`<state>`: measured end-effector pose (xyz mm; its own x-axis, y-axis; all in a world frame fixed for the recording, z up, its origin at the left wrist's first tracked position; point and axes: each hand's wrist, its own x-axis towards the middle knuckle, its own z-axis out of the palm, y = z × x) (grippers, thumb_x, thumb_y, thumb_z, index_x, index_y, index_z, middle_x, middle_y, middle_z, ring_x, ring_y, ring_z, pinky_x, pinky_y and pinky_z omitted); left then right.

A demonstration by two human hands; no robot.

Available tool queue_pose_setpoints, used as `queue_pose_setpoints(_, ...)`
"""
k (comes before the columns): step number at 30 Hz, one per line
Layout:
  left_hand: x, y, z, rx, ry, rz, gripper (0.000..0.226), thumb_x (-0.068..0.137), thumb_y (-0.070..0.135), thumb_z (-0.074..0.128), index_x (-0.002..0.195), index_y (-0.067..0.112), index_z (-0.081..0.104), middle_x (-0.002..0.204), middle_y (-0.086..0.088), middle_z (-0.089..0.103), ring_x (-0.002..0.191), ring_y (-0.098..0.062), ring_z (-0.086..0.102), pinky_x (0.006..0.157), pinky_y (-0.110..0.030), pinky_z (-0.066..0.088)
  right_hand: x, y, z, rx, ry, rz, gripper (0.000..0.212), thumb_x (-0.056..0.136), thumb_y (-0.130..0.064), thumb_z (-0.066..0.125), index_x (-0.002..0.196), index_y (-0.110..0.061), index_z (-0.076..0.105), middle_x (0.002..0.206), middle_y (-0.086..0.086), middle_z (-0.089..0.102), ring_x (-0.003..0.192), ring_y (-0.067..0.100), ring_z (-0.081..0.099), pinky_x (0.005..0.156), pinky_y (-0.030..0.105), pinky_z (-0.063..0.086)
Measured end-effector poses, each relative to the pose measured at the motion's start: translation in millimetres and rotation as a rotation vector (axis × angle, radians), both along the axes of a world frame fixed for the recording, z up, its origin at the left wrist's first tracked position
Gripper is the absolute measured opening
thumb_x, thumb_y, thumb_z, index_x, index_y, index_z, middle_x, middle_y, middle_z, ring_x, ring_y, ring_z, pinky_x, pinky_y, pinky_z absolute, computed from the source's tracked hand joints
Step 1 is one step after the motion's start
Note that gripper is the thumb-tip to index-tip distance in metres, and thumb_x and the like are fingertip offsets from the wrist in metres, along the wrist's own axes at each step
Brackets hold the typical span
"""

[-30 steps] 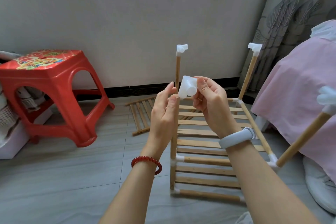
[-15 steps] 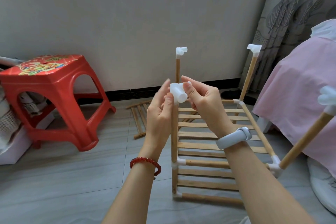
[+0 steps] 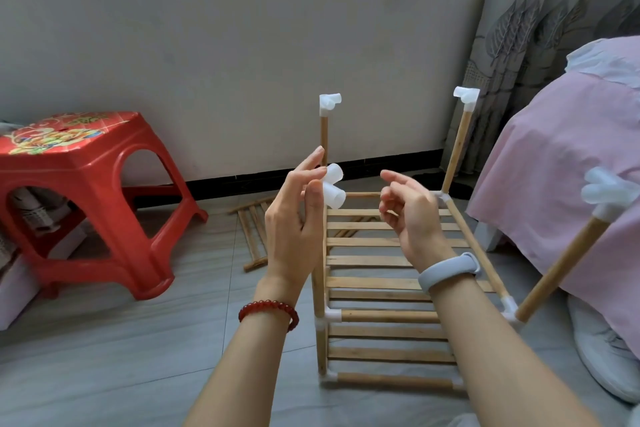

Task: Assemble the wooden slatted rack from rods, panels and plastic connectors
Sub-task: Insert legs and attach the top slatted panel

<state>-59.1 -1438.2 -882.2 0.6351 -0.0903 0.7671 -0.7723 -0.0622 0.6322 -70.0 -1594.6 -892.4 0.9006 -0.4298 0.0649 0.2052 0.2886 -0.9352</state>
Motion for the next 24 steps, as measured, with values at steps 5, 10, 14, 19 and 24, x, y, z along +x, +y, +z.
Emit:
queue_pose_setpoints(5, 4, -5, 4, 0.04, -0.121, 0.002, 0.026, 0.093, 0.018, 0.039, 0.094, -0.001, 0.058, 0.111, -0.004, 0.061, 0.099, -0.017, 0.063, 0.075, -0.032, 0.054, 12, -4, -51, -0.349, 0.208, 0.025, 0.026, 0.096, -0.012, 0.041, 0.113, -0.015, 0.061, 0.077, -0.001, 0.062, 0.069, 0.01, 0.057, 0.056, 0.017, 0.047)
queue_pose_setpoints(10, 8, -5, 12, 0.147, -0.165, -0.029, 0.024, 0.092, 0.013, 0.038, 0.088, -0.002, 0.056, 0.11, -0.006, 0.063, 0.101, -0.023, 0.063, 0.079, -0.033, 0.052, 10, -12, -133, -1.137, 0.582, 0.494, 0.049, 0.091, -0.023, 0.048, 0.14, -0.028, 0.04, 0.139, 0.001, 0.047, 0.123, 0.018, 0.048, 0.097, 0.028, 0.039)
queue_pose_setpoints(14, 15, 1, 4, 0.208, -0.241, -0.047, 0.031, 0.095, 0.015, 0.039, 0.101, -0.003, 0.063, 0.112, -0.012, 0.063, 0.103, -0.025, 0.062, 0.084, -0.039, 0.052, 10, -25, -159, -1.348, 0.649, 0.547, 0.054, 0.092, -0.041, 0.047, 0.143, -0.036, 0.031, 0.152, 0.0, 0.025, 0.139, 0.021, 0.022, 0.11, 0.044, 0.023)
queue_pose_setpoints(19, 20, -6, -5, 0.175, -0.301, 0.014, 0.047, 0.1, 0.033, 0.034, 0.103, -0.003, 0.064, 0.111, -0.012, 0.063, 0.105, -0.027, 0.062, 0.084, -0.041, 0.053, 6, -14, -170, -1.509, 0.73, 0.655, 0.07, 0.086, -0.068, 0.036, 0.146, -0.044, 0.01, 0.157, -0.011, -0.008, 0.144, 0.019, -0.012, 0.107, 0.065, 0.003)
queue_pose_setpoints(24, 17, -16, -8, 0.158, -0.357, 0.182, 0.048, 0.099, 0.033, 0.036, 0.096, -0.002, 0.067, 0.106, -0.013, 0.067, 0.101, -0.026, 0.063, 0.083, -0.033, 0.052, 2, -13, -160, -1.488, 0.745, 0.642, 0.075, 0.085, -0.068, 0.04, 0.147, -0.039, 0.01, 0.157, -0.011, -0.007, 0.144, 0.018, -0.01, 0.108, 0.064, 0.003)
